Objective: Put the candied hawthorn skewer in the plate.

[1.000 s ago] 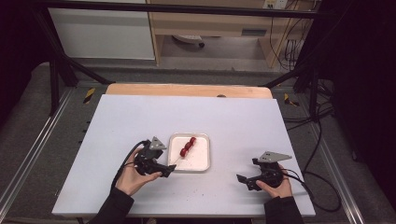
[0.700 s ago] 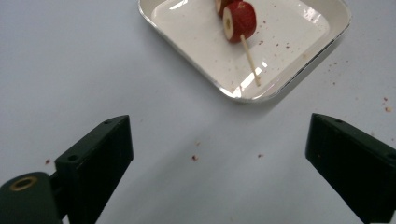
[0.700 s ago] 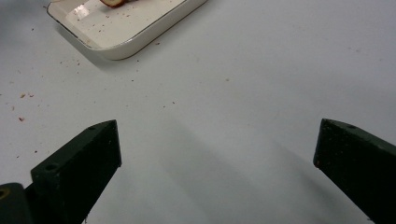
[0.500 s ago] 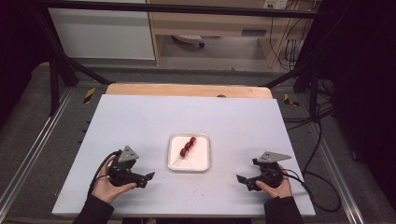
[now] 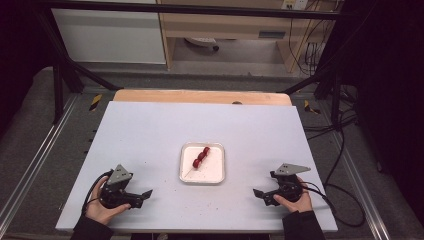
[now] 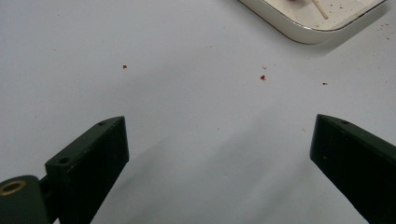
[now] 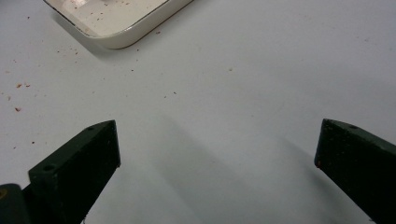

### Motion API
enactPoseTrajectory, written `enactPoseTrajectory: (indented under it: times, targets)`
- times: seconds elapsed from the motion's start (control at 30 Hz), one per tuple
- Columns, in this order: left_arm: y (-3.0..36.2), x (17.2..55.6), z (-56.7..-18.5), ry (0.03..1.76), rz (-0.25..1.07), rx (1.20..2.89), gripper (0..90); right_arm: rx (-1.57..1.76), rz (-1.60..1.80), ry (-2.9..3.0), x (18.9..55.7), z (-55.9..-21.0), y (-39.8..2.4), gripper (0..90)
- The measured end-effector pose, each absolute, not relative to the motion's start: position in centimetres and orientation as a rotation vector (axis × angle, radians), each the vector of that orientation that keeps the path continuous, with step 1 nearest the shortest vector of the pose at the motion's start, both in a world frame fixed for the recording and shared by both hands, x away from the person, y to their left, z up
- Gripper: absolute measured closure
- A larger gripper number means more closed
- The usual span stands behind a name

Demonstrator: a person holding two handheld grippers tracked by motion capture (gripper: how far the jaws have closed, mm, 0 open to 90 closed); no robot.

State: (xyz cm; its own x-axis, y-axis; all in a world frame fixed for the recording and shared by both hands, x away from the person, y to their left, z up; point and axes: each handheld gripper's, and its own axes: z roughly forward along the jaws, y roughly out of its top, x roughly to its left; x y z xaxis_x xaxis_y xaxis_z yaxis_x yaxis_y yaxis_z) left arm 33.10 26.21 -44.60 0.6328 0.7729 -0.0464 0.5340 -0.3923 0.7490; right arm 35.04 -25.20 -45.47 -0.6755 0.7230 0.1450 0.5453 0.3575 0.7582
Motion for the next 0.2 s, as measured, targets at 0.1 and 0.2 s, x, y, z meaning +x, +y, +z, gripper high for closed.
enactPoseTrajectory:
  times: [0.1,0.2]
  targets:
    - [26.20,33.12,-44.77,1.009,0.398,2.103,4.4,1.143,1.215,2.405,35.02,-45.45,-25.22,0.7]
    - [26.09,33.17,-44.89,1.010,0.394,2.109,4.4,1.142,1.212,2.408,35.04,-45.46,-25.22,0.7]
